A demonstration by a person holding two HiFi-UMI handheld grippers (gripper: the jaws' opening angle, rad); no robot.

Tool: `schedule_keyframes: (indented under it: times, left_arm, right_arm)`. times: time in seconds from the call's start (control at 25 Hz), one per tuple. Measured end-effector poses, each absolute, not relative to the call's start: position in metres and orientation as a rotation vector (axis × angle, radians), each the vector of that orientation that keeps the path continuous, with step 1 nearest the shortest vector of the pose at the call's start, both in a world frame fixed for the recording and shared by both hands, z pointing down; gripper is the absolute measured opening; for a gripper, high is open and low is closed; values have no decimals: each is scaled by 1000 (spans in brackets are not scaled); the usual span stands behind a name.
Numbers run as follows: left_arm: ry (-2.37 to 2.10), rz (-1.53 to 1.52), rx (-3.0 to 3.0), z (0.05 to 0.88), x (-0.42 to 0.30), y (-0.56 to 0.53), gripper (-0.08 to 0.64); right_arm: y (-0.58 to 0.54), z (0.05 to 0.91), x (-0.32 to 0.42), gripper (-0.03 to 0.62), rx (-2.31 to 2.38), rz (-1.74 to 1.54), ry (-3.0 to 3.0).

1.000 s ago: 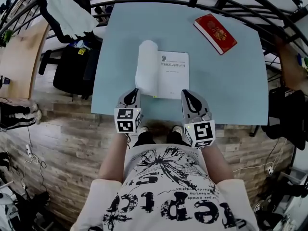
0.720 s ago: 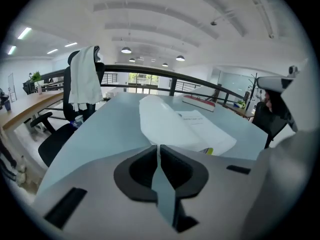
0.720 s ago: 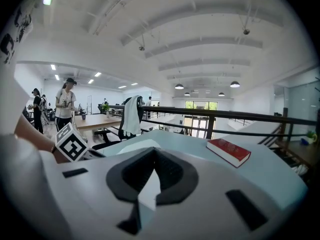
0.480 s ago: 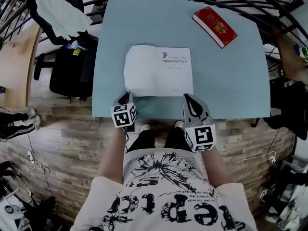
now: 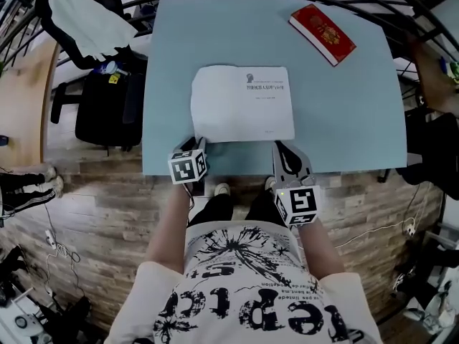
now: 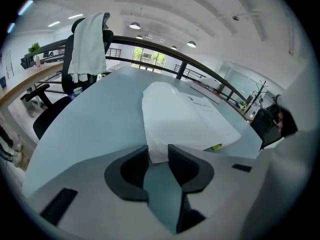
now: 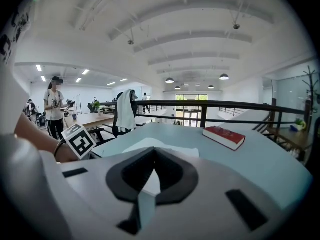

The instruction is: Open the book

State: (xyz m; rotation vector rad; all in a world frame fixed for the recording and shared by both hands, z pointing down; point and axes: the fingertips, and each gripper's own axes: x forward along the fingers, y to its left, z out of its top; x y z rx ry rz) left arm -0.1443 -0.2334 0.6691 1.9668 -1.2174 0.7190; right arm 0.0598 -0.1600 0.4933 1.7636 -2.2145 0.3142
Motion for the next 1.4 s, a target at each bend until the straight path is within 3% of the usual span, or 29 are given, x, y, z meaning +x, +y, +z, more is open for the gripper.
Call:
schedule_keyframes:
  times: [0.08, 0.44, 0.84, 1.4]
  left_arm:
    - [-1222, 730, 1956, 669, -150, -233, 143]
    - [-1323, 669, 2097, 606, -154, -246, 144]
    - [-1363, 409, 2374, 490, -100, -255, 28]
    - [-1230, 131, 2731, 376, -25, -220, 20]
  right_arm:
    - [-163, 488, 56, 11, 1762, 296, -2224]
    - [-168, 457, 53, 11, 1740, 201, -2281]
    - [-178, 419, 69, 11, 1657, 104, -2421]
    - [-186, 373, 116, 9, 1670, -48, -2486]
